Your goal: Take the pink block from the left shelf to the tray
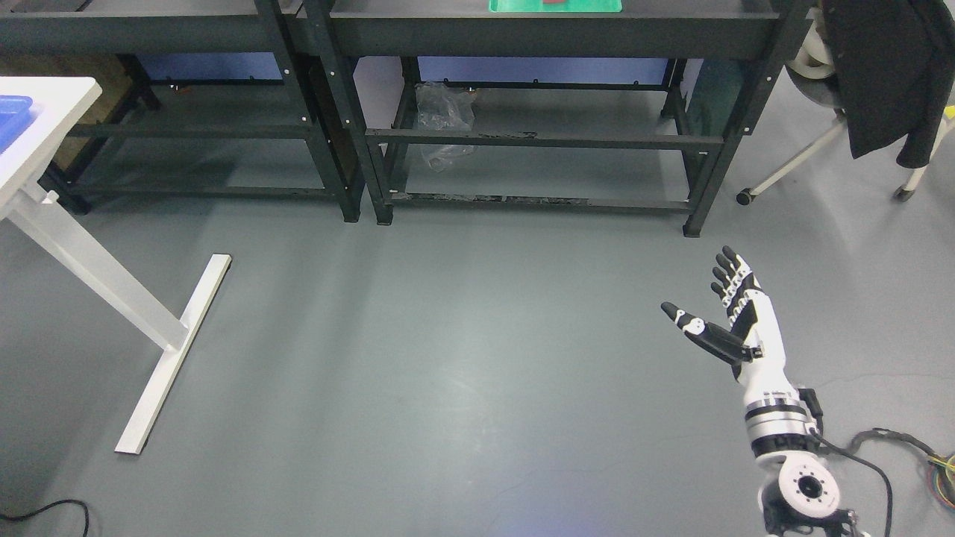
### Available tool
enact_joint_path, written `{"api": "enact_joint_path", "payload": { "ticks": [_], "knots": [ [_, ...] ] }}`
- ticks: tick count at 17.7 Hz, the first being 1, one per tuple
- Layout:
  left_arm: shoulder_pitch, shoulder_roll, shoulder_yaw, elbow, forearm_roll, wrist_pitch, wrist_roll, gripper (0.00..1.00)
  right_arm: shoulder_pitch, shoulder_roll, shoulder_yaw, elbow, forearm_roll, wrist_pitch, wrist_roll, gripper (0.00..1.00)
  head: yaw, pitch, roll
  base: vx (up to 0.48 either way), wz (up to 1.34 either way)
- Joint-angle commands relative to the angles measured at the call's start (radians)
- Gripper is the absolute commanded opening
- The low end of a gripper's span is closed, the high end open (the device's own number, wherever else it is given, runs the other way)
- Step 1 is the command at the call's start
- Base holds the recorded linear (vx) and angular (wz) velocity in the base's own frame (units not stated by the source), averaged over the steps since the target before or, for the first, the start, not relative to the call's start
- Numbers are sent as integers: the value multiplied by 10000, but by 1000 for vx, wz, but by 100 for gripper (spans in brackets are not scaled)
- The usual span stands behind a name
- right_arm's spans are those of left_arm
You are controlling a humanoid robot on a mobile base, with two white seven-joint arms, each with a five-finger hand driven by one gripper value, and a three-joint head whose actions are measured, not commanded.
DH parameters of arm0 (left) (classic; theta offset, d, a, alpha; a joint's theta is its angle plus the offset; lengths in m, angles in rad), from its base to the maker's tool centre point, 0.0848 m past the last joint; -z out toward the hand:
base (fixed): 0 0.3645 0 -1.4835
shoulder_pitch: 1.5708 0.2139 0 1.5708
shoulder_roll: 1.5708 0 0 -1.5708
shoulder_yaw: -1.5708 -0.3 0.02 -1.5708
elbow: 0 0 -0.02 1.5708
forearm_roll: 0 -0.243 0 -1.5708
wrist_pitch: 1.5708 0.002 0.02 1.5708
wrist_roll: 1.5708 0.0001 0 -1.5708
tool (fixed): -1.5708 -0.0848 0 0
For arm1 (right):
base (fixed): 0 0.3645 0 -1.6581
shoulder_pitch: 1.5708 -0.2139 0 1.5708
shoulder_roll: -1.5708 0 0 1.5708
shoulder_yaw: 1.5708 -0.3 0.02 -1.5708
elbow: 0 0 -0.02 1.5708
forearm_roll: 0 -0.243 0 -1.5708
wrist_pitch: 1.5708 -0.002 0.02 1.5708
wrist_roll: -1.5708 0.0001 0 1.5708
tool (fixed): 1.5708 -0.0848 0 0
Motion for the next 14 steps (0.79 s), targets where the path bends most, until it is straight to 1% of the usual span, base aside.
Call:
{"api": "enact_joint_path", "payload": {
  "ticks": [1,9,11,12,13,14],
  "knots": [
    [-292,175,0,-175,0,-4,8,100,8,-175,32,-48,107,-6,5,100,0,0,0,0,0],
    [-292,175,0,-175,0,-4,8,100,-7,-175,2,-49,107,25,20,100,0,0,0,0,0],
    [-292,175,0,-175,0,-4,8,100,-38,-175,-44,-49,123,-295,5,99,0,0,0,0,0],
    [-292,175,0,-175,0,-4,8,100,-53,-175,-75,-49,214,-616,20,99,0,0,0,0,0],
    [-292,175,0,-175,0,-4,8,100,-38,-175,-75,-49,655,-999,5,96,0,0,0,0,0],
    [-292,175,0,-175,0,-4,8,100,-38,-175,-90,-64,1571,-1216,-11,95,0,0,0,0,0]
  ]
}}
